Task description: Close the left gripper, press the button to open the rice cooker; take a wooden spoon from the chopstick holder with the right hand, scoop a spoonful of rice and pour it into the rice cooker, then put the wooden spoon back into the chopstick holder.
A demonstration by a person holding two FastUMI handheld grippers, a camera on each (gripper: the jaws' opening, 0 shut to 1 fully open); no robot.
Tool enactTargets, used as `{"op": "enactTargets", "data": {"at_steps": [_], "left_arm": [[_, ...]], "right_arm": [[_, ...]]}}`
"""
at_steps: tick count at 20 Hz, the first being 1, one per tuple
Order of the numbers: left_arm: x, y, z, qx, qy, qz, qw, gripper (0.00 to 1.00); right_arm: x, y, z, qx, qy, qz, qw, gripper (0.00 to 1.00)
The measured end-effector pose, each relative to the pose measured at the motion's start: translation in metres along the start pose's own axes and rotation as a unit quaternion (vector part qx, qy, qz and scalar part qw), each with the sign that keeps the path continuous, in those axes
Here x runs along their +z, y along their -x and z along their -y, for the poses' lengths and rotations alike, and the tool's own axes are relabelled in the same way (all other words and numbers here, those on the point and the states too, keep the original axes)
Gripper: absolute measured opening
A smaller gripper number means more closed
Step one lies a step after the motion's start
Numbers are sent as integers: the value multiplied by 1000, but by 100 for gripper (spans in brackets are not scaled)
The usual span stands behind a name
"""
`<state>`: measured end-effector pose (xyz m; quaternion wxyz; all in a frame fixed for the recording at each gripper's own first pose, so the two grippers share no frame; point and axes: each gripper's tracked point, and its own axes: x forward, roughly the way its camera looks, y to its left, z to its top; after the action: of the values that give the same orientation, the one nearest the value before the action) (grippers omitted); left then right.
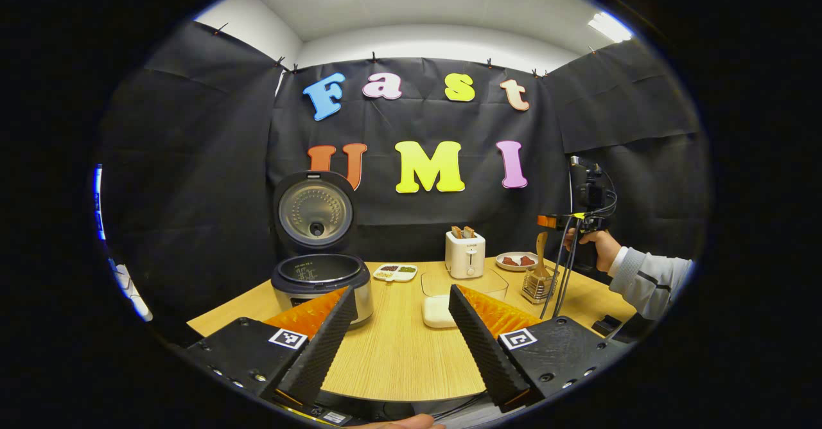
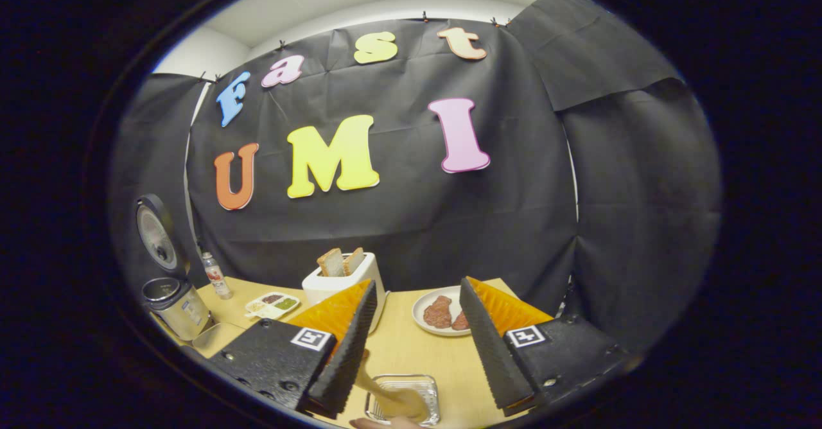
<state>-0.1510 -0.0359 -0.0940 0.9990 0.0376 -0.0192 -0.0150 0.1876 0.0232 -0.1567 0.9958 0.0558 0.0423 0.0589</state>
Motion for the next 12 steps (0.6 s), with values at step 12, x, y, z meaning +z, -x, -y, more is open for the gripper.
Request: {"op": "enactTargets", "data": {"at_steps": [12], "left_arm": [[81, -51, -60, 20, -12, 56, 998, 96]], "right_arm": [[51, 120, -38, -23, 18, 57, 998, 93]]}}
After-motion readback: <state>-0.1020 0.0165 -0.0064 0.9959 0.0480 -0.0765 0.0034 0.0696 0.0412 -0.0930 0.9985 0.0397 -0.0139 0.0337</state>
